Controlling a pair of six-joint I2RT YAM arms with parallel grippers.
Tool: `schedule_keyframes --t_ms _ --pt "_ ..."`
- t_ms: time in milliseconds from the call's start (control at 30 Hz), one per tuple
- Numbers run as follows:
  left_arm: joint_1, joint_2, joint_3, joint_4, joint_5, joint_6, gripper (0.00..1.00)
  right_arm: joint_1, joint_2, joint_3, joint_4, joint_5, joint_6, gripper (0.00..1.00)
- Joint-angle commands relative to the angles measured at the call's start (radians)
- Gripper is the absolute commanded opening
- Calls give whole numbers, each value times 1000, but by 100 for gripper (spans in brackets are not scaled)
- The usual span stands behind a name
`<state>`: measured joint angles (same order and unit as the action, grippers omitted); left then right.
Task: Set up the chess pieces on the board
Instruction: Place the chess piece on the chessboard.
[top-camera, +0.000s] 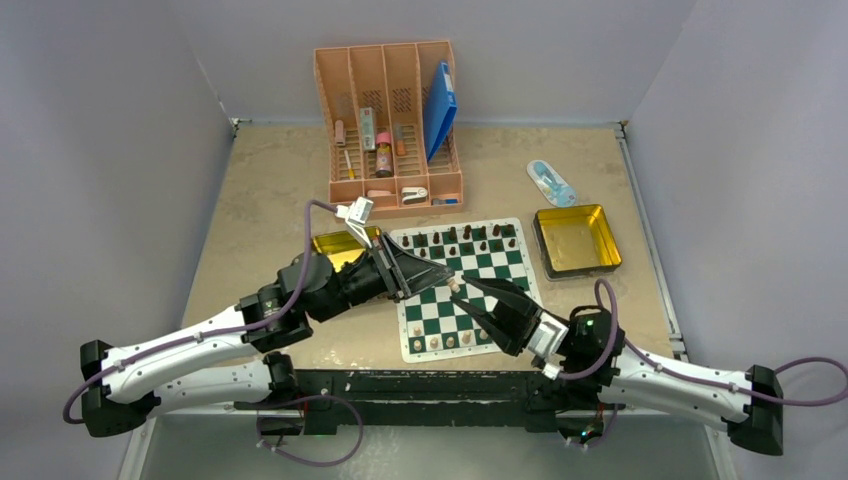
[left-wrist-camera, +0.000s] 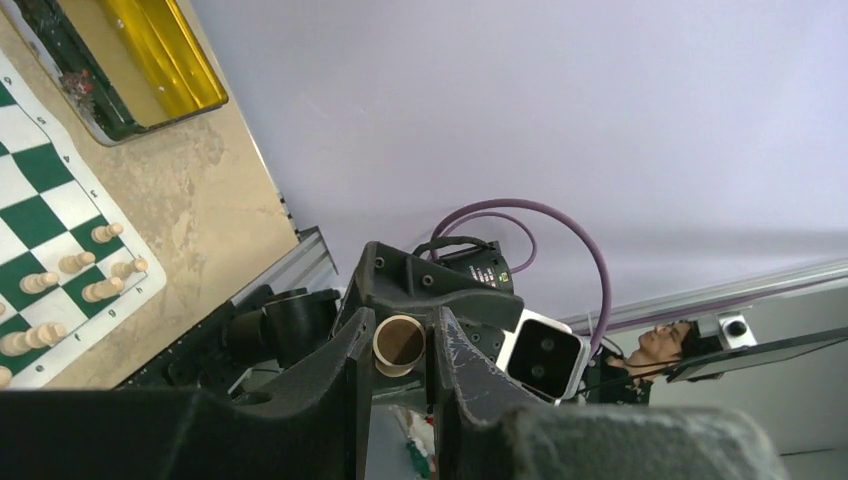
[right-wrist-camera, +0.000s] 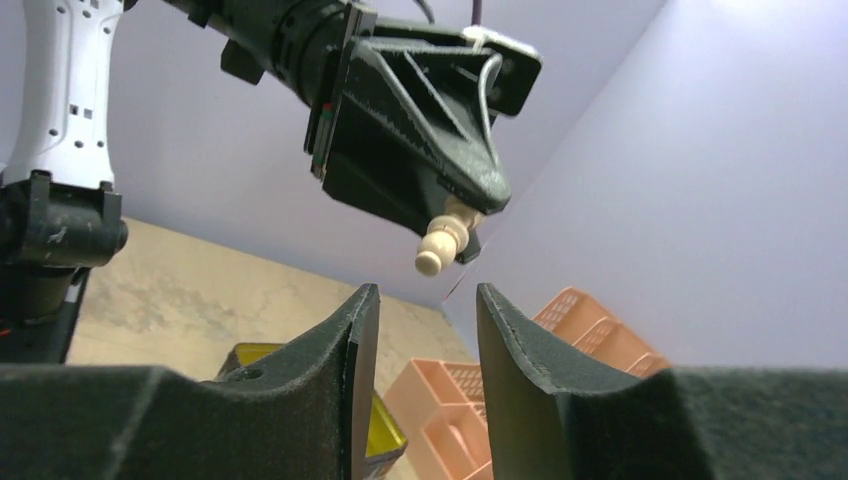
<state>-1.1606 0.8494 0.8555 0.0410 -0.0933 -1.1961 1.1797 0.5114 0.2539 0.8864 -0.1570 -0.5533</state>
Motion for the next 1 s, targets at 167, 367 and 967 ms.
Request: schedule_keyframes --t_ms 167,367,967 --pt "2 -7 -31 89 -27 -114 0 4 36 19 240 -12 -89 41" --pt "2 11 -44 123 -17 -140 0 5 53 40 206 -29 -94 40" --pt "2 27 -53 130 -23 -154 6 4 69 8 273 24 -29 1"
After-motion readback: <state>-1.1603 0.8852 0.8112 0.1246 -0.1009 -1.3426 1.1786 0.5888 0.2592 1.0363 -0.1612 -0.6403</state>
